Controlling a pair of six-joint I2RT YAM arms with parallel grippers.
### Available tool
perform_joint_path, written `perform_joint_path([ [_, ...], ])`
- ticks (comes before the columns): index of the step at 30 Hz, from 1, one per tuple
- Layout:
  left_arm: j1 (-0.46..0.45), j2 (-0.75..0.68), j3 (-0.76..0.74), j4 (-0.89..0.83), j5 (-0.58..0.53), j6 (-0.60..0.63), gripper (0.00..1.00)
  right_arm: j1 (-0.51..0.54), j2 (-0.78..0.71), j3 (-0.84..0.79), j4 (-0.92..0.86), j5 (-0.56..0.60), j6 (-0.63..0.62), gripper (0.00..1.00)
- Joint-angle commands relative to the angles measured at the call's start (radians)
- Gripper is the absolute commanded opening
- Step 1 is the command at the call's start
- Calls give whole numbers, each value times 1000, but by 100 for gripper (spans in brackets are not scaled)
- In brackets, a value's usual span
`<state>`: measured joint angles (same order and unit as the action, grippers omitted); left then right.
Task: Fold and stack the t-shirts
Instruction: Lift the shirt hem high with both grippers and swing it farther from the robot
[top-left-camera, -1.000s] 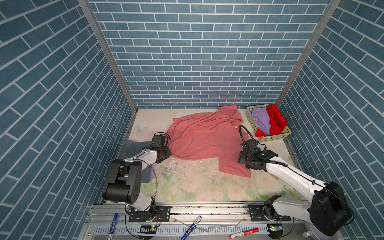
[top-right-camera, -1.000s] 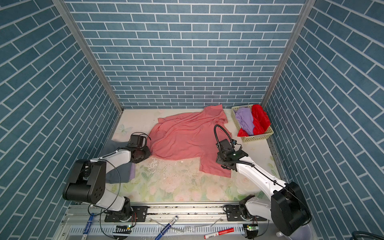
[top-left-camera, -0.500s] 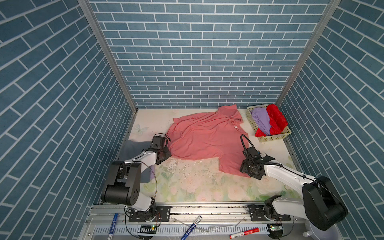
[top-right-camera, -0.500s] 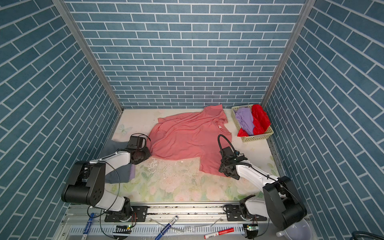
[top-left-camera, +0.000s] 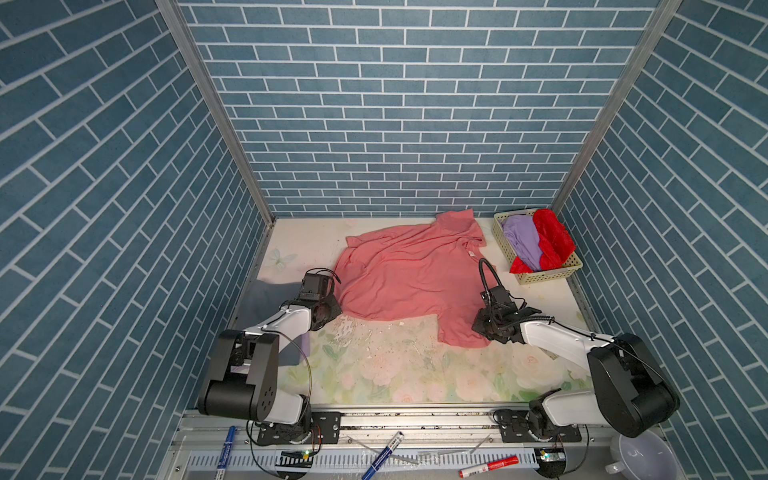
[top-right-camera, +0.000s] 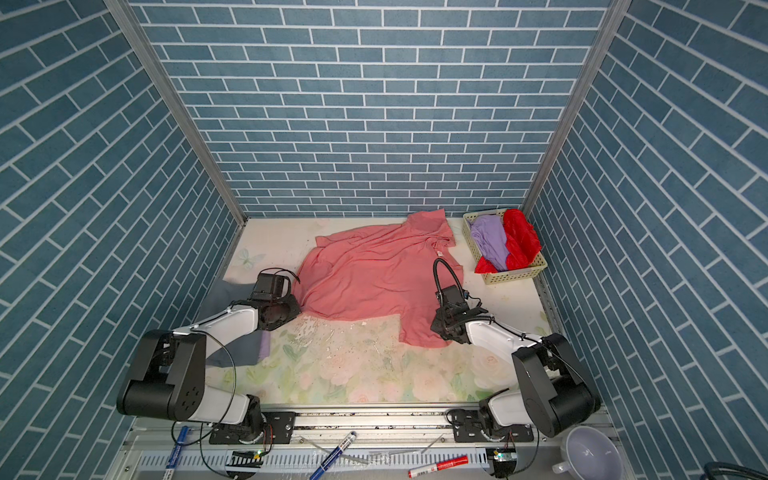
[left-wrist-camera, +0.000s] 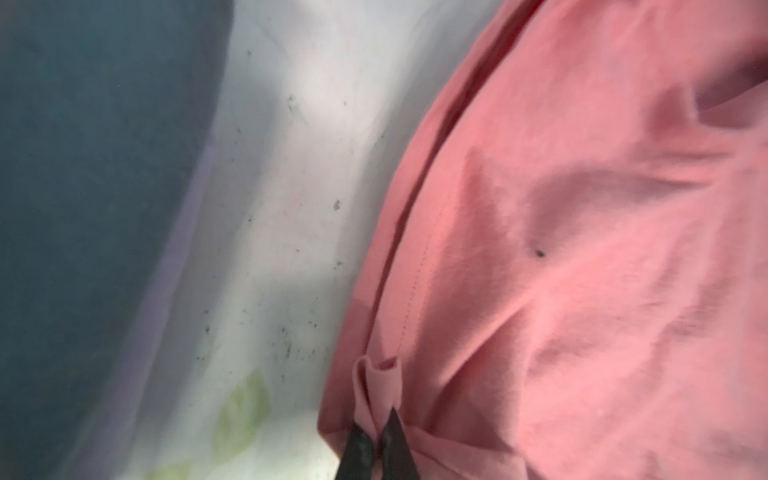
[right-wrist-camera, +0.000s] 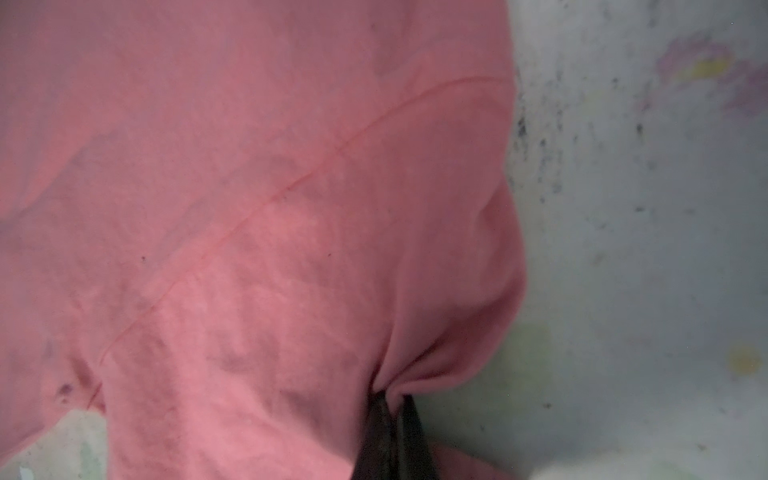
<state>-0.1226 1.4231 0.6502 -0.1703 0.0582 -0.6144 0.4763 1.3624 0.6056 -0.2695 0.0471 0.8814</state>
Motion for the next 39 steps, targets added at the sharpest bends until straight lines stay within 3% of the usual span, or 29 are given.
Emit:
perform_joint_path([
  [1, 5, -64, 8, -36, 26, 5, 0, 3, -98, 114, -22, 32, -50, 0],
  [5, 5, -166, 44, -74, 68, 45, 0, 1, -210, 283, -25, 118, -169, 0],
  [9, 5, -296, 181, -173, 103, 118, 0, 1, -273, 482, -34, 164, -326, 0],
  [16, 5, -532, 461, -307, 140, 246, 0, 2, -327, 843, -26, 125, -609, 0],
  [20, 5, -583, 631, -356, 156, 301, 0, 2, -306, 1055, -17, 76, -733, 0],
  [25, 5, -575, 777, -358, 165, 331, 0, 2, -164, 1349, -64, 77, -848, 0],
  [30, 5, -509, 786, -306, 165, 325, 0, 1, 31, 1543, -110, 120, -889, 0],
  [39, 5, -282, 783, -165, 149, 319, 0, -78, 307, 1692, -81, 117, -862, 0],
])
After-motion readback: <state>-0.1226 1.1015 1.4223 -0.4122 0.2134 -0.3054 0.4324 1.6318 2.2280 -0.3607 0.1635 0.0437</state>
